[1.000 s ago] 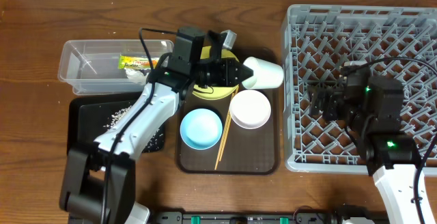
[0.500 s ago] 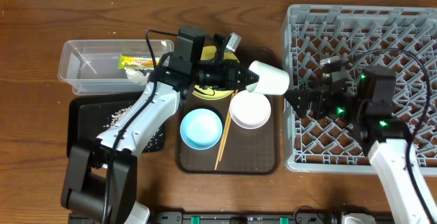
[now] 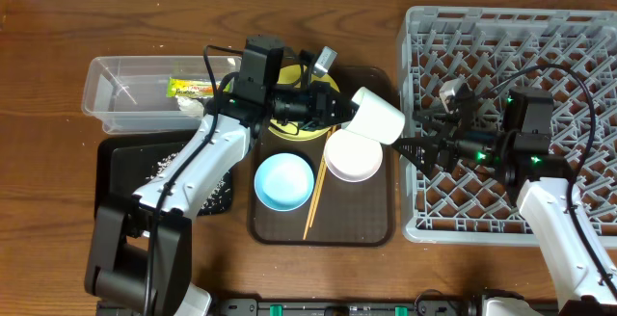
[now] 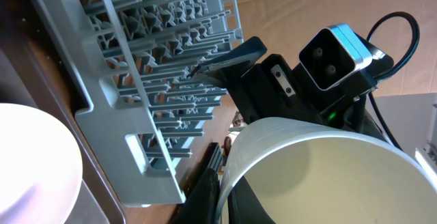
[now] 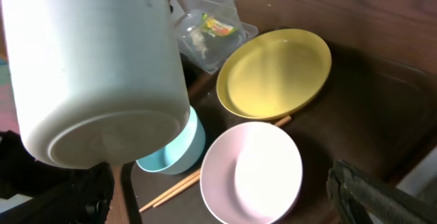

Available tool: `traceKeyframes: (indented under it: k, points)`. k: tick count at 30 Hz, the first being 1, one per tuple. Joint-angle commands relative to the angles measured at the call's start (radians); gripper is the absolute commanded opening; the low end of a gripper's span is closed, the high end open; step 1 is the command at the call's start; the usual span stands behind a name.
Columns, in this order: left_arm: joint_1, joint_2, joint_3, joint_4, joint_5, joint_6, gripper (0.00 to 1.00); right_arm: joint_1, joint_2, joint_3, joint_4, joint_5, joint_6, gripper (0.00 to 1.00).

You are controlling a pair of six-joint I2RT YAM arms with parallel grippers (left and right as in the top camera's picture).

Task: Sort waste into correct bins and load items into the dishwasher rack
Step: 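Hand the cup from the left gripper to the right gripper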

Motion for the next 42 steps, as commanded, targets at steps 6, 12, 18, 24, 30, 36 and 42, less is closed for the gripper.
traceKeyframes:
  k: [6, 12, 18, 24, 30, 36, 42]
  points:
    - [0.059, 0.000, 0.001, 0.011, 0.019, -0.039, 0.06, 0.027, -0.005, 0.018, -0.036, -0.037, -0.015, 0.99]
    - [0.084, 0.000, 0.001, 0.012, 0.021, -0.068, 0.06, 0.028, -0.005, 0.018, -0.024, -0.045, -0.017, 0.99]
    - [0.047, 0.000, 0.000, 0.012, 0.105, -0.104, 0.06, 0.032, -0.005, 0.018, 0.111, -0.124, -0.020, 0.99]
    - [-0.006, 0.000, 0.000, 0.012, 0.199, -0.111, 0.06, 0.052, -0.005, 0.018, 0.234, -0.211, -0.019, 0.99]
    - [-0.040, 0.000, 0.000, 0.012, 0.218, -0.117, 0.06, 0.075, -0.005, 0.018, 0.289, -0.292, -0.019, 0.99]
    - [-0.044, 0.000, 0.000, 0.012, 0.218, -0.118, 0.06, 0.075, -0.005, 0.018, 0.307, -0.310, -0.019, 0.91]
    - [-0.044, 0.000, 0.000, 0.012, 0.218, -0.128, 0.06, 0.075, -0.005, 0.018, 0.309, -0.310, -0.019, 0.83]
